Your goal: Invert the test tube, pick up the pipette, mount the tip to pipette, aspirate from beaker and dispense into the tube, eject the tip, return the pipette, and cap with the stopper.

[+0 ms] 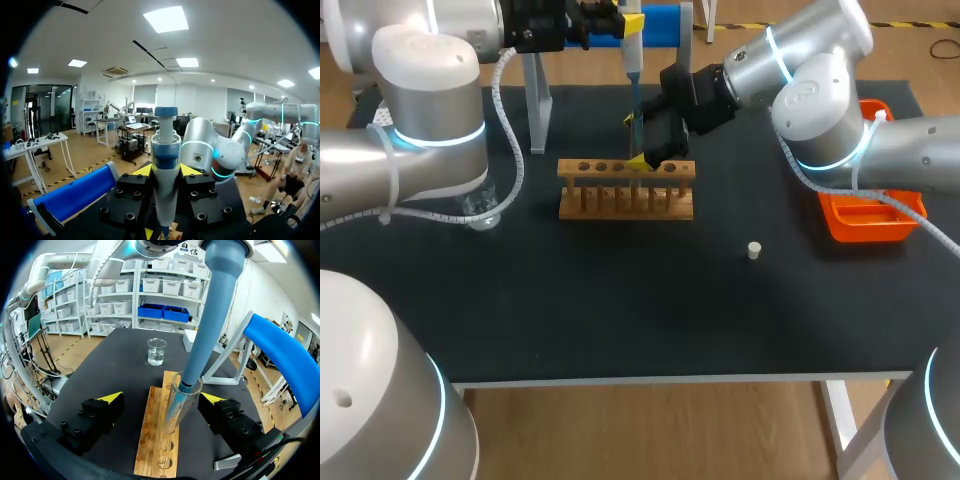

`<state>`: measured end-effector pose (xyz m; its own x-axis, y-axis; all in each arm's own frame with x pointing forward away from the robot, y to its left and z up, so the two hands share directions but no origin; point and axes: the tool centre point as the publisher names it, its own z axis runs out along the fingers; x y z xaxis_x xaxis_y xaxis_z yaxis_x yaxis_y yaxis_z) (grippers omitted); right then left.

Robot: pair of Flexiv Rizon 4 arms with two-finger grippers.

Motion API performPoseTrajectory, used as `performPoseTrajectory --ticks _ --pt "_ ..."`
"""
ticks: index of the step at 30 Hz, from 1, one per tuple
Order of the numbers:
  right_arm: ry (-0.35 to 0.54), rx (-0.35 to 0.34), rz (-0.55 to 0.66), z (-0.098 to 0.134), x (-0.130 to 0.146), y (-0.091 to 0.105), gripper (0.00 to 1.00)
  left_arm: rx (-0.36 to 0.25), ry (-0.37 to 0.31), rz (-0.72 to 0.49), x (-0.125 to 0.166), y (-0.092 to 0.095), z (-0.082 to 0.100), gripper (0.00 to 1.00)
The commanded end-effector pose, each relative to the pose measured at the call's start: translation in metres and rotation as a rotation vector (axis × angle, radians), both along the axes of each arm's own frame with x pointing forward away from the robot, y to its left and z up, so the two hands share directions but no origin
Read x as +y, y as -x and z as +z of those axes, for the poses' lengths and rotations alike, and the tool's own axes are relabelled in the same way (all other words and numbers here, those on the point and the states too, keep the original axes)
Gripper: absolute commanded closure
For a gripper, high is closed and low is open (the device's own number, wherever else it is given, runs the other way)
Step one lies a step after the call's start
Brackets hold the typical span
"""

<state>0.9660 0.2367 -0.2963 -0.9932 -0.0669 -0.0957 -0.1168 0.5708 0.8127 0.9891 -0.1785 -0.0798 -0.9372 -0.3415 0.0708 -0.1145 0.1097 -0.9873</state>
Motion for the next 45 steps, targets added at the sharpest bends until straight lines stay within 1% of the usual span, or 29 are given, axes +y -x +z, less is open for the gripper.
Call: performPoseTrajectory --ticks 1,13,20,30,34,45 --pt "0.004 0.002 0.002 0.0011 -0.0009 -0.0003 0.00 -0.001 0.001 0.003 -0.0007 0.0000 -0.0002 1.00" --pt "0.004 0.002 0.002 0.0011 -0.0009 -0.0003 0.00 -0.004 0.002 0.002 -0.0009 0.0008 -0.0006 1.00" --pt "0.004 0.002 0.002 0.0011 -0.0009 -0.0003 0.00 -0.023 -0.003 0.003 -0.0009 0.0017 -0.0005 1.00" --pt "0.004 0.002 0.002 0.0011 -0.0009 -0.0003 0.00 -0.059 0.017 0.002 0.0005 0.0054 -0.0007 1.00" --pt "0.004 0.002 0.002 0.0011 -0.0009 -0.0003 0.00 -0.068 0.015 0.000 0.0003 0.0064 0.0002 1.00" --pt "0.004 0.002 0.002 0.0011 -0.0009 -0.0003 0.00 -0.084 -0.030 -0.005 -0.0016 0.0092 0.0016 1.00"
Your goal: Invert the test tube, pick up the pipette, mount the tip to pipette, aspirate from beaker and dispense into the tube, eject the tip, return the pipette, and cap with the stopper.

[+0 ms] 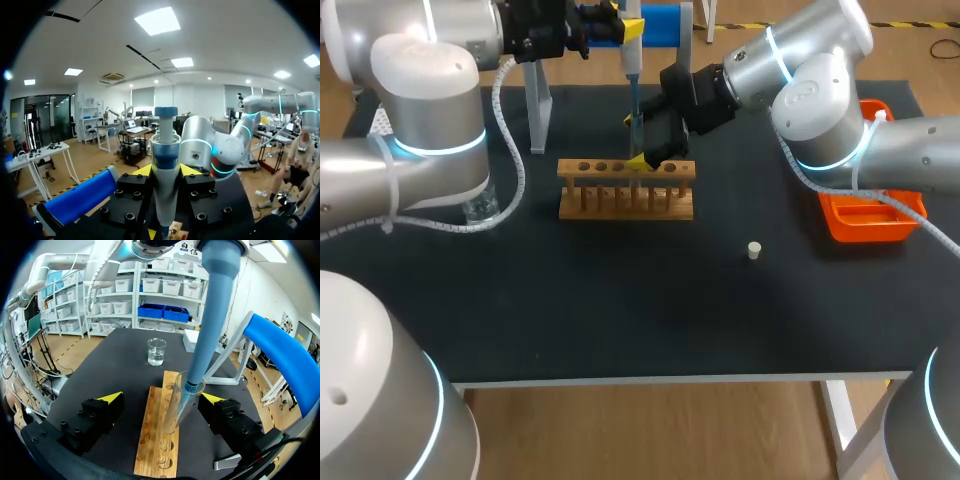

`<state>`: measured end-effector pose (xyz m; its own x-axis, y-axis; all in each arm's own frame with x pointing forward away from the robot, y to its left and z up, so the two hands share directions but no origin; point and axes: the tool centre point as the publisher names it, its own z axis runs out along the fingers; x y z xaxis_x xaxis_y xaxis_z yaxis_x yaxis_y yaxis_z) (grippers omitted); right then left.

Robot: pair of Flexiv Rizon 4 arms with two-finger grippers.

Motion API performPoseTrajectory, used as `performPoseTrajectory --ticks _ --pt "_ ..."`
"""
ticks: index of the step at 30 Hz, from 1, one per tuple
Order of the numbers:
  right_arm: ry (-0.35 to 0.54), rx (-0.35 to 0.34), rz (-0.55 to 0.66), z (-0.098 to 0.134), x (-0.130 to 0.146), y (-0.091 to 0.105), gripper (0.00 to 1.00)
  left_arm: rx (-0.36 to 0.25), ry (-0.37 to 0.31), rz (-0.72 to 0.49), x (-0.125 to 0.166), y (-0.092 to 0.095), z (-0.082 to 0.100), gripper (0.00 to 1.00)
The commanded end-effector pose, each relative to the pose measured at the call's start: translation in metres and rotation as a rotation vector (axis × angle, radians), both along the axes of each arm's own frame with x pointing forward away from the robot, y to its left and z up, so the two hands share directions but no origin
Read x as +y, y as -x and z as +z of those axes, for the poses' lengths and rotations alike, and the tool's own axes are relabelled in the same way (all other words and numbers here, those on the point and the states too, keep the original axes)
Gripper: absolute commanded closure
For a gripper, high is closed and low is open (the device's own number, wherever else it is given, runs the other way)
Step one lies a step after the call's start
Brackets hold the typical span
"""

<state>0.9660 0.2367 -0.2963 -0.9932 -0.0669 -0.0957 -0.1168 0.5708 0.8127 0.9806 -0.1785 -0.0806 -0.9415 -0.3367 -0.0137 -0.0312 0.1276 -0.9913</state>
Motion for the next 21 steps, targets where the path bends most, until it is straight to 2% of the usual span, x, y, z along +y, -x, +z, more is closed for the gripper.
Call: performPoseTrajectory --ticks 1,21 --pt "0.004 0.002 0.002 0.001 -0.001 0.000 0.00 -0.003 -0.016 0.001 -0.002 0.001 0.003 1.00" --pt "0.004 0.002 0.002 0.001 -0.001 0.000 0.00 -0.001 -0.065 -0.014 -0.014 0.005 0.001 1.00"
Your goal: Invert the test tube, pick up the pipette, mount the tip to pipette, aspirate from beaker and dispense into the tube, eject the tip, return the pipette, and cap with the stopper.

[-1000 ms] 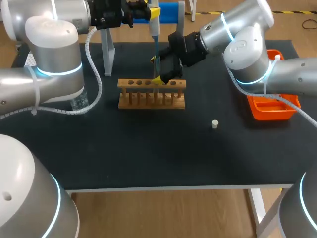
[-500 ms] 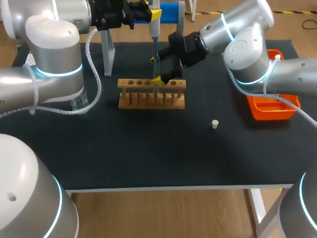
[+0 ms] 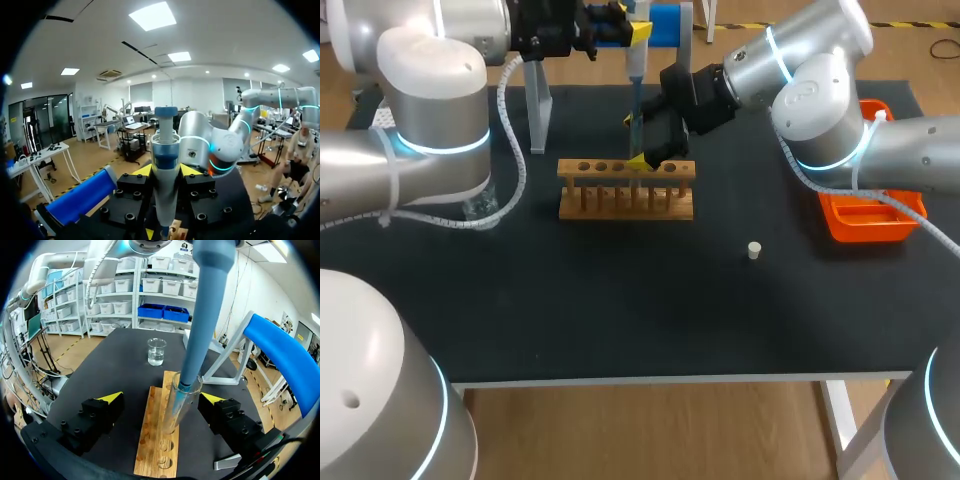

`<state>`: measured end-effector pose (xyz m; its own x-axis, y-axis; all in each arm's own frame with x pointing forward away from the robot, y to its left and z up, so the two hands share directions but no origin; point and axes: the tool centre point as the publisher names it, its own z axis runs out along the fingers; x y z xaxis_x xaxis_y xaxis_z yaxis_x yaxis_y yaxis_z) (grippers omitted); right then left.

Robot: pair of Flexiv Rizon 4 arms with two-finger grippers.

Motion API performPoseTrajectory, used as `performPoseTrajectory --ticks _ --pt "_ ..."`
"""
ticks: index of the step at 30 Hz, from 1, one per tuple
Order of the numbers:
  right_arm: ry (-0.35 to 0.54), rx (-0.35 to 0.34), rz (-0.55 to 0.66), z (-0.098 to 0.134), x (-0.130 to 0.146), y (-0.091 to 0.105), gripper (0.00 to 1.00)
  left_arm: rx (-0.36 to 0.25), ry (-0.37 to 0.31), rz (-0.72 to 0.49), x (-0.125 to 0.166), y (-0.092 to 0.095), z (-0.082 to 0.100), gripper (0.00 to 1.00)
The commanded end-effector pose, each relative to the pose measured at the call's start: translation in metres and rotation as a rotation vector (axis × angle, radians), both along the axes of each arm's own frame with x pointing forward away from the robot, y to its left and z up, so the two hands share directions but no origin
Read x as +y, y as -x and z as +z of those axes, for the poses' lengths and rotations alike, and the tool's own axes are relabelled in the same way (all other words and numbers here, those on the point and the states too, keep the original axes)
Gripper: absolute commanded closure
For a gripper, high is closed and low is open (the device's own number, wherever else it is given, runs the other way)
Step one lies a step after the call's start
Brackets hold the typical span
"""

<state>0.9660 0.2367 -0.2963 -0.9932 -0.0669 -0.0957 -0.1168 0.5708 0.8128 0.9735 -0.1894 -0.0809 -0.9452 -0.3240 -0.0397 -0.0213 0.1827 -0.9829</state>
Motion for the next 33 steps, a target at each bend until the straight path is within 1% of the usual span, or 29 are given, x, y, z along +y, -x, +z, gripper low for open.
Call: performPoseTrajectory --ticks 1,15,25,33 --pt "0.004 0.002 0.002 0.0012 -0.0009 -0.0003 0.00 0.008 -0.011 -0.003 -0.0037 -0.0023 0.0012 1.00" --pt "0.004 0.002 0.002 0.0012 -0.0009 -0.0003 0.00 0.017 -0.015 0.001 -0.0039 -0.0027 0.0009 1.00" --pt "0.004 0.002 0.002 0.0012 -0.0009 -0.0003 0.00 0.030 0.002 0.011 -0.0020 -0.0033 0.0016 1.00" --pt "0.004 0.002 0.002 0.0012 -0.0009 -0.0003 0.00 0.026 0.000 0.013 -0.0019 -0.0037 0.0020 1.00"
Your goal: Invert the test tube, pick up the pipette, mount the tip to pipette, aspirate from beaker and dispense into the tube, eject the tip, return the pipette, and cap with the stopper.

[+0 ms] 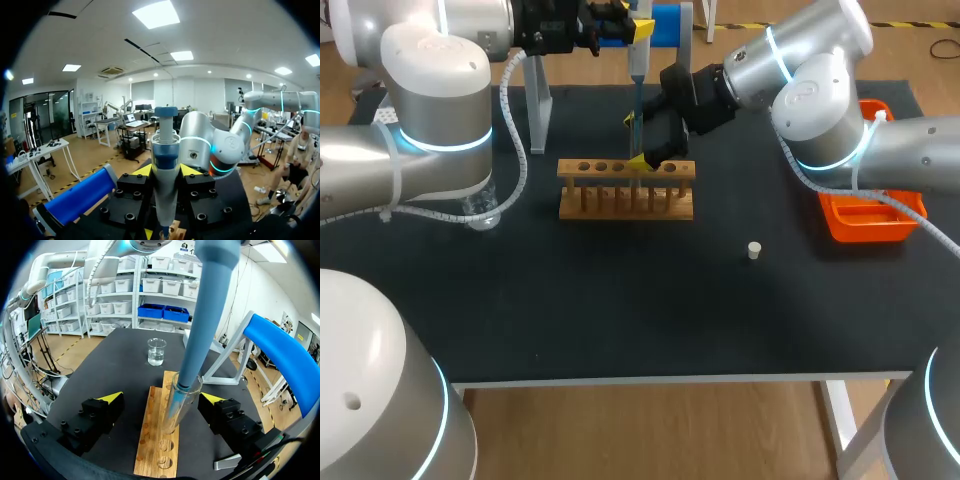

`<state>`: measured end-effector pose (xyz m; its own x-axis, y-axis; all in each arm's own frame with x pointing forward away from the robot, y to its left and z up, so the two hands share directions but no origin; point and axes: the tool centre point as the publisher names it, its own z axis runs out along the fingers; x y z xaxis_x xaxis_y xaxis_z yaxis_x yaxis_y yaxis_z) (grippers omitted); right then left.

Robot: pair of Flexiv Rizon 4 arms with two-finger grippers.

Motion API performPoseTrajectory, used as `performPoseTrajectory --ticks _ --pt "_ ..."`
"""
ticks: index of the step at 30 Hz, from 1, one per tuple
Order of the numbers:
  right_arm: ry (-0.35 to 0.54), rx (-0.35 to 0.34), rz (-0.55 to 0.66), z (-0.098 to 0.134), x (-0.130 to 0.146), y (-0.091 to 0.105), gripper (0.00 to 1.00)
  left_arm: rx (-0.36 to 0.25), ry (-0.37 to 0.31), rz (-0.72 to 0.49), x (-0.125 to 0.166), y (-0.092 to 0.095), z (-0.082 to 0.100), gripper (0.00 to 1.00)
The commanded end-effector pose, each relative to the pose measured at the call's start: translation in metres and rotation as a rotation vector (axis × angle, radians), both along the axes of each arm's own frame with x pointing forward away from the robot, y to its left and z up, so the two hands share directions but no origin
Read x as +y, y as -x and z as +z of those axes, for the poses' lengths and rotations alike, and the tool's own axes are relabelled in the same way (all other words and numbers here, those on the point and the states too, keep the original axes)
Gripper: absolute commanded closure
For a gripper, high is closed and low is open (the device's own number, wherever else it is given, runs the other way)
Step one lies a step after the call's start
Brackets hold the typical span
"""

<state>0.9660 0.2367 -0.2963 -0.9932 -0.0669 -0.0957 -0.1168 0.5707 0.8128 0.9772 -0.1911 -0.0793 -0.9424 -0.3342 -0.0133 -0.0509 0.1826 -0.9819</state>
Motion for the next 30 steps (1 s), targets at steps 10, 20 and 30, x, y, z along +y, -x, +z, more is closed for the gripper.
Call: performPoseTrajectory --ticks 10,20,30 --pt "0.004 0.002 0.002 0.001 -0.001 0.000 0.00 -0.003 0.000 0.003 0.000 0.000 0.000 1.00" --pt "-0.024 0.006 -0.013 0.002 -0.017 0.003 0.00 -0.003 0.000 0.003 0.000 0.000 0.000 1.00" --pt "-0.110 -0.009 -0.051 0.005 -0.058 0.010 0.00 -0.003 0.000 0.003 0.000 0.000 0.000 1.00"
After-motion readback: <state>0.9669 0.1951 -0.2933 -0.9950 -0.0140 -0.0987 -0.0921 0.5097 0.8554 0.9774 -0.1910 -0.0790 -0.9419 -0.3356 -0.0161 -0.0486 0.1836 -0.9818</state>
